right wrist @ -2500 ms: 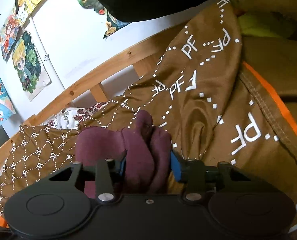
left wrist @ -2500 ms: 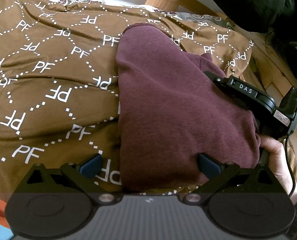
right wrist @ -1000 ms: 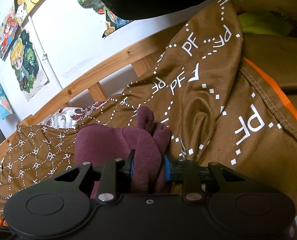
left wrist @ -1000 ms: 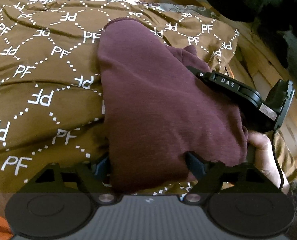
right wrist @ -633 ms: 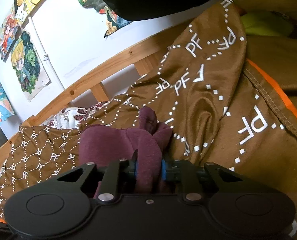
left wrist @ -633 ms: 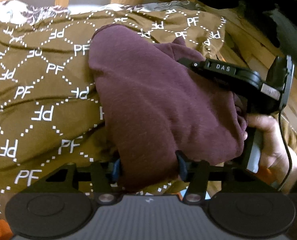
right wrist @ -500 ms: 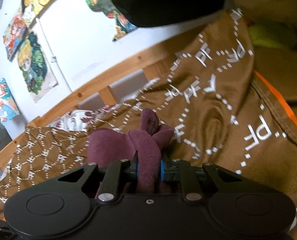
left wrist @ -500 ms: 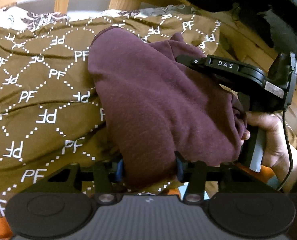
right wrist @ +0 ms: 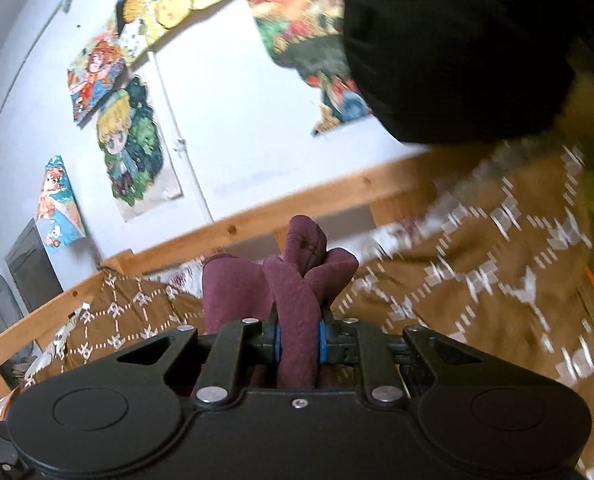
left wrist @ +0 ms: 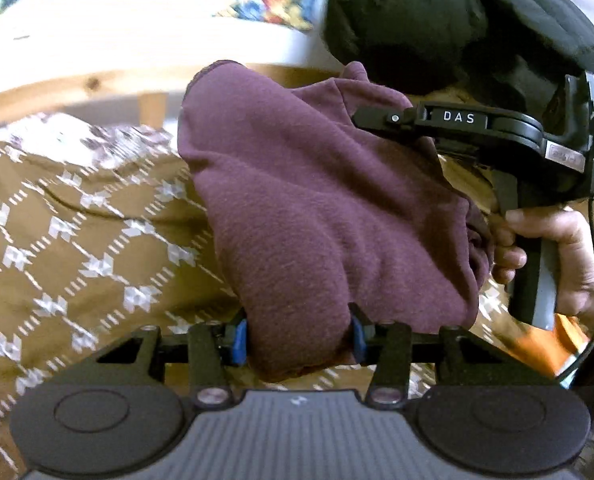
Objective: Fold small clothes
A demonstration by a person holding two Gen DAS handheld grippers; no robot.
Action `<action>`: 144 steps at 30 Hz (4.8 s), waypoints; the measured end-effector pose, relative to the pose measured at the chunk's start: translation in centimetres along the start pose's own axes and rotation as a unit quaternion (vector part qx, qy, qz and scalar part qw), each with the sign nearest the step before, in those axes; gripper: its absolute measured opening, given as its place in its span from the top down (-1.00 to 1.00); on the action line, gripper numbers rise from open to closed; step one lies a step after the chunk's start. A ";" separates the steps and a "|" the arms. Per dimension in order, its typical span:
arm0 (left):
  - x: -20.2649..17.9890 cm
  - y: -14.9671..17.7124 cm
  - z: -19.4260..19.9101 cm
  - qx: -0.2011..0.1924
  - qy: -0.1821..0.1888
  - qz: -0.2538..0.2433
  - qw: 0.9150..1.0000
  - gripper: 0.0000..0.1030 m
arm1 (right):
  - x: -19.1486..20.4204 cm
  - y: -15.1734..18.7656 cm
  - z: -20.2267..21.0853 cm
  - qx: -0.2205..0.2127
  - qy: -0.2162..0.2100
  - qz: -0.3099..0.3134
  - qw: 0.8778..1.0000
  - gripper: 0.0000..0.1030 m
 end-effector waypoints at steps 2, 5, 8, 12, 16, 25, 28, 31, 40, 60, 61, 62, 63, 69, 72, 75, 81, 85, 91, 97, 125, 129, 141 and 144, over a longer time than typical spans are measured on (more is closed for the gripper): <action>1.7 -1.1 -0.5 -0.016 -0.014 0.010 1.000 0.00 | 0.9 -1.4 -2.1 0.000 -0.005 0.018 1.000 0.67; 4.2 -2.3 -1.6 -0.026 -0.027 0.031 0.999 0.00 | 1.6 -2.9 -6.0 0.019 -0.019 0.037 0.999 0.67; 6.5 -3.0 -3.0 -0.031 -0.037 0.045 0.998 0.00 | 2.4 -3.7 -10.1 0.043 -0.035 0.059 0.997 0.67; 9.3 -3.4 -5.2 -0.023 -0.052 0.067 0.996 -0.07 | 3.1 -3.3 -14.6 0.064 -0.041 0.074 0.994 0.67; 11.8 -2.9 -6.5 -0.001 -0.047 0.127 0.991 -0.29 | 3.0 -1.3 -18.2 0.099 -0.022 0.090 0.991 0.66; 12.6 -2.8 -6.3 0.008 -0.054 0.152 0.987 -0.72 | 1.3 1.8 -19.6 0.125 0.047 0.067 0.989 0.22; 12.6 -3.1 -5.4 -0.004 -0.056 0.172 0.983 -0.92 | 1.1 2.2 -18.8 0.124 0.057 0.066 0.988 -0.05; 12.5 -3.3 -4.4 -0.020 -0.059 0.180 0.982 -0.95 | 1.4 2.5 -17.2 0.119 0.067 0.073 0.988 -0.49; 9.7 -3.5 -0.3 -0.068 -0.135 0.108 0.983 -0.99 | 3.6 1.7 -10.7 0.055 0.078 0.076 0.993 -0.99; 2.1 -1.3 11.3 -0.140 -0.143 0.073 0.977 -0.99 | 10.4 -0.8 6.3 -0.037 0.107 0.067 0.991 -0.99; 1.9 -1.1 12.0 -0.143 -0.141 0.072 0.977 -0.99 | 10.8 -0.8 7.4 -0.044 0.109 0.064 0.991 -0.99; 1.8 -0.9 12.6 -0.146 -0.140 0.071 0.977 -0.99 | 11.3 -0.8 8.3 -0.050 0.112 0.061 0.991 -0.99; 1.7 -0.5 13.3 -0.147 -0.138 0.068 0.977 -0.99 | 11.8 -0.6 9.2 -0.057 0.114 0.057 0.990 -0.99; 2.0 2.4 15.9 -0.144 -0.135 0.062 0.978 -0.99 | 14.4 1.4 13.7 -0.061 0.125 0.024 0.990 -0.99; 2.5 3.7 16.3 -0.130 -0.127 0.079 0.980 -0.99 | 15.5 2.6 15.1 -0.051 0.122 0.010 0.991 -0.99; 3.2 4.4 16.2 -0.105 -0.125 0.108 0.981 -0.99 | 16.4 3.8 16.1 -0.042 0.108 -0.010 0.993 -0.99; 3.3 5.8 15.6 -0.095 -0.155 0.091 0.979 -0.99 | 16.2 6.2 17.8 -0.053 0.085 -0.066 0.993 -0.99; 3.5 6.8 14.8 -0.087 -0.169 0.086 0.978 -0.99 | 15.8 7.2 17.7 -0.044 0.089 -0.061 0.993 -0.99; 4.3 7.0 14.7 -0.090 -0.184 0.088 0.975 -0.99 | 16.7 8.1 15.9 -0.014 0.090 -0.017 0.996 -0.99; 5.0 7.0 14.7 -0.092 -0.185 0.095 0.974 -0.99 | 18.0 8.3 15.1 -0.002 0.084 0.019 0.996 -0.99; 4.7 7.8 14.3 -0.087 -0.185 0.071 0.976 -0.99 | 17.2 8.9 15.5 -0.006 0.103 0.025 0.994 -0.99; 4.6 7.8 14.4 -0.088 -0.187 0.068 0.976 -0.99 | 17.1 8.9 15.5 -0.008 0.102 0.025 0.994 -0.99; 4.6 7.6 14.5 -0.082 -0.181 0.078 0.977 -0.99 | 16.9 8.8 15.8 -0.017 0.100 0.013 0.995 -0.99; 4.7 7.6 14.4 -0.081 -0.185 0.076 0.976 -0.99 | 16.8 8.8 16.0 -0.025 0.096 0.008 0.995 -0.99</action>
Point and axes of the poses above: each gripper's, at about its wrist camera, not at the fingertips, and z roughly against the way its jaws point, x to its left, y to its underside, the point moved 1 cm from there along -z, roughly the way its jaws point, and after that the axes turned 15 degrees about z, right-handed, at the moved point
